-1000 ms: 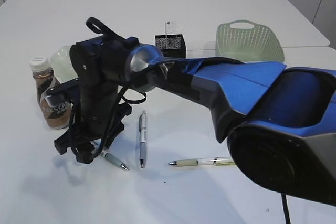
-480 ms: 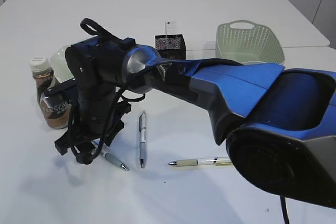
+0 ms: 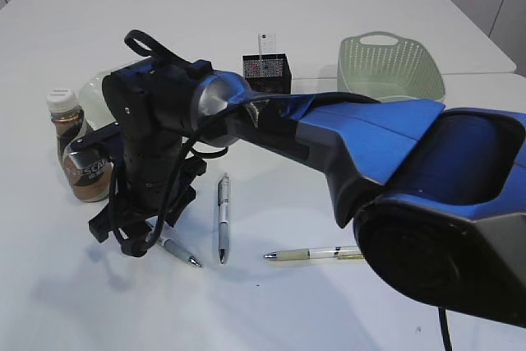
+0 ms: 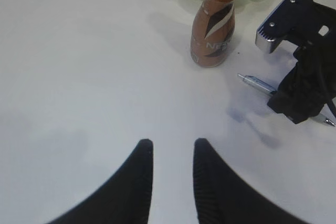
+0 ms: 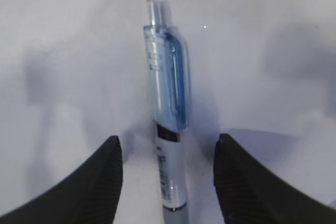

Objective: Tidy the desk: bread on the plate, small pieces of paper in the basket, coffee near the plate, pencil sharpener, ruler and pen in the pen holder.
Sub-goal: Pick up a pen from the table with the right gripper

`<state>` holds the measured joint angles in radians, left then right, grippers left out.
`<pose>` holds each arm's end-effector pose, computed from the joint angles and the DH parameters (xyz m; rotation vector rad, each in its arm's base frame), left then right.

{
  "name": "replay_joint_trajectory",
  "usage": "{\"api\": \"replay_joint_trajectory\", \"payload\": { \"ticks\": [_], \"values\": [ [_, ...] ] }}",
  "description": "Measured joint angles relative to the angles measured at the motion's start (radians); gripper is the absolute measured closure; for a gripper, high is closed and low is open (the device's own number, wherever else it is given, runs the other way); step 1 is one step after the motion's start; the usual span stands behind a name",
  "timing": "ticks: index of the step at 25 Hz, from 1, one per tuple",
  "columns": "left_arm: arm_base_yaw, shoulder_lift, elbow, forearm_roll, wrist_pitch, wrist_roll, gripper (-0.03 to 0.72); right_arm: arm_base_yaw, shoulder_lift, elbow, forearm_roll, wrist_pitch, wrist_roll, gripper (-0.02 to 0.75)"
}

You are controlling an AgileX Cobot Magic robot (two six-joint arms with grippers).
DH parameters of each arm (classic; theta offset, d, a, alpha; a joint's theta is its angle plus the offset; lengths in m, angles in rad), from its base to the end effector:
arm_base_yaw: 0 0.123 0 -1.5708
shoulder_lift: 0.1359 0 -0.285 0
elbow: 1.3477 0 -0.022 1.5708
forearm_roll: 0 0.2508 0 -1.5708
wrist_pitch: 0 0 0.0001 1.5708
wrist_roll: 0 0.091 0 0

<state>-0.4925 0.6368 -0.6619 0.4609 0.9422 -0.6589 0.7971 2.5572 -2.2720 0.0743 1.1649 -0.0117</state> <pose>0.1064 -0.0199 0.3123 -0.0435 2.2833 -0.0167 0.3630 0.3804 0.1300 -1.1378 2.7424 0.2164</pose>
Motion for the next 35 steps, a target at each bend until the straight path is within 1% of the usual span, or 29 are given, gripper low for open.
{"api": "replay_joint_trajectory", "payload": {
  "ticks": [10,12,13,14,15,16,17,20,25,26,29,35],
  "values": [
    [0.000,0.000,0.000,0.000,0.001,0.000,0.510,0.000,0.009,-0.002,-0.002,0.002,0.000,0.303],
    [0.000,0.000,0.000,0.000,0.001,0.000,0.510,0.000,0.009,-0.002,-0.002,0.002,0.000,0.349],
    [0.000,0.000,0.000,0.000,0.001,0.000,0.510,0.000,0.009,-0.002,-0.002,0.002,0.000,0.349],
    [0.000,0.000,0.000,0.000,0.001,0.000,0.510,0.000,0.010,-0.002,-0.002,0.002,0.000,0.425],
    [0.000,0.000,0.000,0.000,0.001,0.002,0.510,0.000,0.011,-0.002,-0.002,0.002,0.000,0.436],
    [0.000,0.000,0.000,0.000,0.001,0.002,0.510,0.000,0.011,-0.002,-0.002,0.002,0.000,0.479],
    [0.000,0.000,0.000,0.000,0.001,0.002,0.510,0.000,0.011,-0.002,-0.003,0.002,0.000,0.495],
    [0.000,0.000,0.000,0.000,0.001,0.002,0.510,0.000,0.011,-0.002,-0.003,0.002,0.000,0.517],
    [0.000,0.000,0.000,0.000,0.003,0.004,0.510,0.000,0.011,-0.002,-0.003,0.002,0.000,0.528],
    [0.000,0.000,0.000,0.000,0.005,0.004,0.510,0.000,0.011,-0.002,-0.003,0.002,0.000,0.566],
    [0.000,0.000,0.000,0.000,0.005,0.005,0.510,0.000,0.011,-0.002,-0.003,0.002,0.000,0.624],
    [0.000,0.000,0.000,0.002,0.005,0.005,0.510,0.000,0.011,-0.004,-0.003,0.002,-0.006,0.631]
  ]
}}
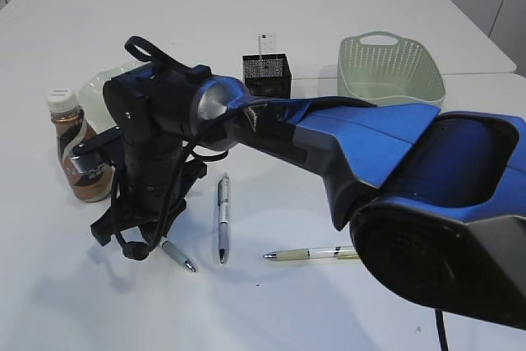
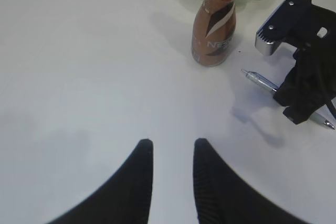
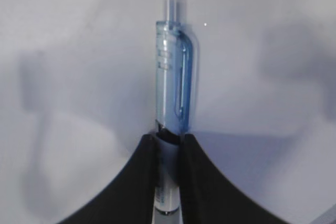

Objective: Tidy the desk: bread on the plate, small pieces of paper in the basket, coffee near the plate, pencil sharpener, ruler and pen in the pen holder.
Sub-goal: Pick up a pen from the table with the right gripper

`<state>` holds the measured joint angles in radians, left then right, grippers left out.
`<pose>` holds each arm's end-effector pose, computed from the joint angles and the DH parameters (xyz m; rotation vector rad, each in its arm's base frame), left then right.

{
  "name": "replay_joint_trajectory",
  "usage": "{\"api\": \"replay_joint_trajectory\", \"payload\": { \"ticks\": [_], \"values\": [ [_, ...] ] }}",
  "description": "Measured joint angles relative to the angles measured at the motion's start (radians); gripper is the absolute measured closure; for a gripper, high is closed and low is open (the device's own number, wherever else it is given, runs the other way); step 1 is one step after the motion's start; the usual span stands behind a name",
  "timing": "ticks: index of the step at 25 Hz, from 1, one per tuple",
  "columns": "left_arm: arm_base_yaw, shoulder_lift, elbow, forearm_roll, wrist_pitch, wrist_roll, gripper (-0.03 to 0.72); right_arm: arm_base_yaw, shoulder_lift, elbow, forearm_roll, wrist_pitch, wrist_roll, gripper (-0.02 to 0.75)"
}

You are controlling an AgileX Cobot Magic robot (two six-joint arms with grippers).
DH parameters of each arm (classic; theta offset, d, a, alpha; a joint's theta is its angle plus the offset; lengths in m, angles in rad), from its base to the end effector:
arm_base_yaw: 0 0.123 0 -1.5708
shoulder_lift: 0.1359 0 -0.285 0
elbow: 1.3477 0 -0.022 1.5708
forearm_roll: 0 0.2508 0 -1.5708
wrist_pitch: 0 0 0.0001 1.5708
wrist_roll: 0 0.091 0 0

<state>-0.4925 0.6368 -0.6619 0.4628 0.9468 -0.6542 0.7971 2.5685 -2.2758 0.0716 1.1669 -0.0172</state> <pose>0.1062 -0.0196 0.3121 -0.0389 2.2862 -0.0091 0.3633 0.3805 0.1250 -1.1493 2.7463 0.2072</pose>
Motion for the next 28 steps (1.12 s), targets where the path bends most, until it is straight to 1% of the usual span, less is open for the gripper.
{"api": "replay_joint_trajectory", "payload": {
  "ticks": [6,7,8,10,13,20,25,28],
  "values": [
    [0.000,0.000,0.000,0.018,0.001,0.002,0.510,0.000,0.011,-0.056,0.000,0.017,-0.002,0.632],
    [0.000,0.000,0.000,0.020,0.001,0.002,0.510,0.000,0.011,-0.094,0.000,0.034,-0.002,0.633],
    [0.000,0.000,0.000,0.020,0.001,0.002,0.510,0.000,0.011,-0.094,0.000,0.034,-0.002,0.633],
    [0.000,0.000,0.000,0.020,0.001,0.002,0.510,0.000,0.011,-0.168,0.000,0.056,-0.002,0.633],
    [0.000,0.000,0.000,0.020,0.001,0.002,0.510,0.000,0.004,-0.203,0.000,0.065,-0.002,0.633],
    [0.000,0.000,0.000,0.020,0.001,0.002,0.510,-0.002,-0.048,-0.207,-0.010,0.073,-0.002,0.633],
    [0.000,0.000,0.000,0.020,0.001,0.004,0.510,-0.020,-0.129,-0.207,-0.022,0.077,-0.002,0.633],
    [0.000,0.000,0.000,0.020,0.002,0.004,0.510,-0.026,-0.176,-0.207,-0.055,0.081,-0.002,0.634]
  ]
}}
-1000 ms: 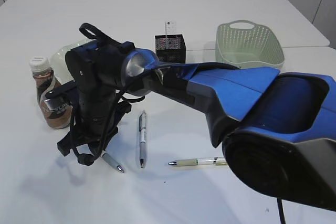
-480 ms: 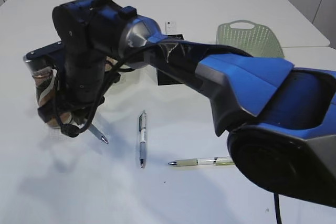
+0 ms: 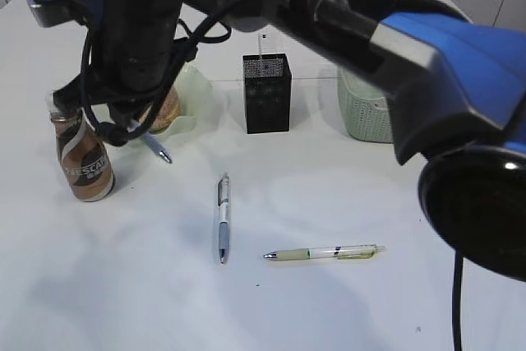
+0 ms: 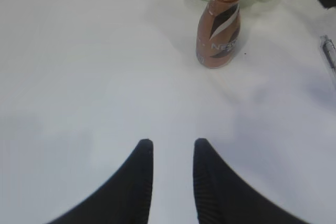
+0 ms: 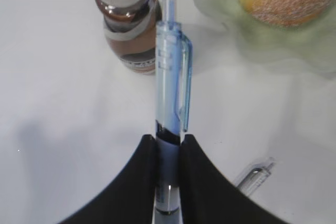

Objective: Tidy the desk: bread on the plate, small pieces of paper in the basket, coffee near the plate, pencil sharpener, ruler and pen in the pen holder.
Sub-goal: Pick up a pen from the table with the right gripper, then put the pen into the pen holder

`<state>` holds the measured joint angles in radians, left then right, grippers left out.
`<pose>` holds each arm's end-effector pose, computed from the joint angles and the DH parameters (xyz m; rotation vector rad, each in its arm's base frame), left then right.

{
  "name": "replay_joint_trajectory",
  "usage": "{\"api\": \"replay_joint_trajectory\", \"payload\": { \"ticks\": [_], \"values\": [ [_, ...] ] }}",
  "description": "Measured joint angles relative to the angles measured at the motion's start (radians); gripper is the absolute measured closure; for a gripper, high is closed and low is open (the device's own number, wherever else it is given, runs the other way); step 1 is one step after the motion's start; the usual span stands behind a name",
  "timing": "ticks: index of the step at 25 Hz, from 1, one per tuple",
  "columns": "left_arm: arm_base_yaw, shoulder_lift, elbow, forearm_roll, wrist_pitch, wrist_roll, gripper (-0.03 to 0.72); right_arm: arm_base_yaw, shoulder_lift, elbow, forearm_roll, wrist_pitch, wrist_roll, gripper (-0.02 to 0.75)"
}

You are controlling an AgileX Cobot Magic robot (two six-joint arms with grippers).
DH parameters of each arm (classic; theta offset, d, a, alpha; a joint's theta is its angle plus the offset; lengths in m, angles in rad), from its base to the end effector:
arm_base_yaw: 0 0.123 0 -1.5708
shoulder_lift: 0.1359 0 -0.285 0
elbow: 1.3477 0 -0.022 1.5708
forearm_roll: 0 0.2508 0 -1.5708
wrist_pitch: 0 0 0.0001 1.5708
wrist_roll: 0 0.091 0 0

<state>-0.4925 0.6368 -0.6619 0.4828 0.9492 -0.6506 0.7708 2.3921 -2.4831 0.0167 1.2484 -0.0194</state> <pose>0.1067 -0.0182 0.3127 -0.0289 2.2786 0.0154 0.3717 0.3630 0.2733 -1.0258 2.4641 0.2717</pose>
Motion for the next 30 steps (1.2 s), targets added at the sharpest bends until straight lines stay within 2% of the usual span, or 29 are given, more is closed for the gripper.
{"api": "replay_joint_trajectory", "payload": {
  "ticks": [6,14,23,30],
  "values": [
    [0.000,0.000,0.000,0.000,0.000,0.000,0.510,-0.027,-0.089,0.000,-0.072,0.002,0.000,0.634],
    [0.000,0.000,0.000,0.000,0.000,0.000,0.510,-0.091,-0.203,0.000,-0.099,0.009,0.000,0.634],
    [0.000,0.000,0.000,0.000,0.000,0.000,0.510,-0.096,-0.288,-0.002,-0.169,0.013,-0.002,0.634],
    [0.000,0.000,0.000,0.003,0.000,0.000,0.510,-0.096,-0.324,-0.002,-0.176,0.015,0.000,0.634]
  ]
}}
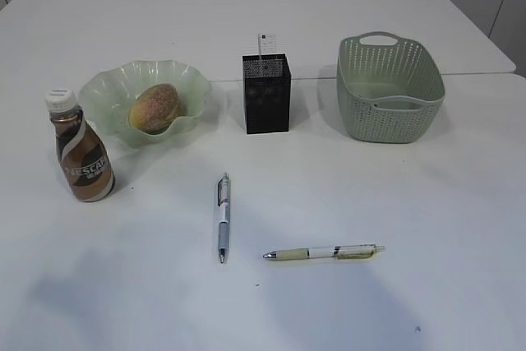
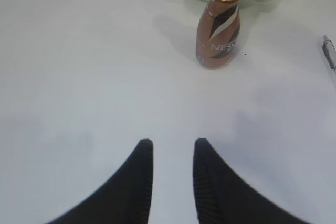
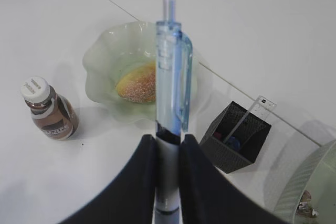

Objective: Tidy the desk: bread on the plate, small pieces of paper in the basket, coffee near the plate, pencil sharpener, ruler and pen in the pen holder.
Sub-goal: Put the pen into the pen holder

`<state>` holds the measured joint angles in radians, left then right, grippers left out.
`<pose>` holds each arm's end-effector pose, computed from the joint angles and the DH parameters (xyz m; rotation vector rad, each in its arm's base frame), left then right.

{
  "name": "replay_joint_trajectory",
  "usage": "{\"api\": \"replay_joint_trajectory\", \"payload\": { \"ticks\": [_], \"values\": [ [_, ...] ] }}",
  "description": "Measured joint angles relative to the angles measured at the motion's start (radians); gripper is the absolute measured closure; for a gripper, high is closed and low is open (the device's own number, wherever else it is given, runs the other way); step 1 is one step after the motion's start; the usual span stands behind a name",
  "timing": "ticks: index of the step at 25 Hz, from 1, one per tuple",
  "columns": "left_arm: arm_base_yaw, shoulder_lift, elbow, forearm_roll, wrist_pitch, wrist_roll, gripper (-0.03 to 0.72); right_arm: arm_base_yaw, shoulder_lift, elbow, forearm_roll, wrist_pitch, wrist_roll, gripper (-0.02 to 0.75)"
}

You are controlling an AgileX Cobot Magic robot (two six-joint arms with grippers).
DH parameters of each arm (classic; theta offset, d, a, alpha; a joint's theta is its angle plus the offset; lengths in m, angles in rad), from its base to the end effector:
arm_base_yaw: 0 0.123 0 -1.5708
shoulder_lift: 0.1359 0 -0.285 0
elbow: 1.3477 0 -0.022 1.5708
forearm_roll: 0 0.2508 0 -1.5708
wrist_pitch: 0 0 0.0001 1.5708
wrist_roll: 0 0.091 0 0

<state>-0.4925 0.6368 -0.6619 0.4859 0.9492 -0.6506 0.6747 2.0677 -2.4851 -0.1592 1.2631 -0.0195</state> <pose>0.1068 -0.0180 0.3128 -0.0279 2.2771 0.0186 0.3545 0.2659 0.4316 -0.7700 2.1869 0.1311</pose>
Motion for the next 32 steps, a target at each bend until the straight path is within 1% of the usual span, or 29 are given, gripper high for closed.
{"api": "replay_joint_trajectory", "payload": {
  "ticks": [4,7,8,13,17,18,19,21,23,25,30,31,32],
  "values": [
    [0.000,0.000,0.000,0.009,0.000,0.000,0.510,0.000,0.000,0.018,-0.019,-0.004,0.000,0.634],
    [0.000,0.000,0.000,0.010,0.000,0.000,0.510,0.000,0.000,0.061,-0.047,-0.053,0.000,0.634],
    [0.000,0.000,0.000,0.011,0.000,0.000,0.510,0.000,0.000,0.102,-0.063,-0.097,0.002,0.634],
    [0.000,0.000,0.000,0.012,0.000,0.000,0.510,0.000,0.000,0.223,-0.079,-0.214,0.008,0.634],
    [0.000,0.000,0.000,0.012,0.000,0.000,0.510,0.000,0.000,0.317,-0.083,-0.274,0.019,0.634],
    [0.000,0.000,0.000,0.012,-0.002,0.000,0.510,0.000,0.000,0.317,-0.083,-0.274,0.019,0.634],
    [0.000,0.000,0.000,0.012,-0.002,0.000,0.510,0.000,0.000,0.369,-0.083,-0.301,0.019,0.634],
    [0.000,0.000,0.000,0.012,-0.008,0.000,0.510,0.000,0.000,0.400,-0.084,-0.323,0.019,0.634],
    [0.000,0.000,0.000,0.012,-0.016,0.000,0.510,0.000,0.000,0.467,-0.084,-0.383,0.027,0.634],
    [0.000,0.000,0.000,0.012,-0.020,0.000,0.510,0.000,0.000,0.497,-0.086,-0.417,0.035,0.634],
    [0.000,0.000,0.000,0.012,-0.022,0.000,0.510,-0.002,-0.009,0.588,-0.136,-0.526,0.089,0.634],
    [0.000,0.000,0.000,0.012,-0.022,0.000,0.510,-0.002,-0.009,0.588,-0.136,-0.526,0.089,0.634],
    [0.000,0.000,0.000,0.012,-0.022,0.000,0.510,-0.007,-0.026,0.637,-0.152,-0.569,0.111,0.635]
  ]
}}
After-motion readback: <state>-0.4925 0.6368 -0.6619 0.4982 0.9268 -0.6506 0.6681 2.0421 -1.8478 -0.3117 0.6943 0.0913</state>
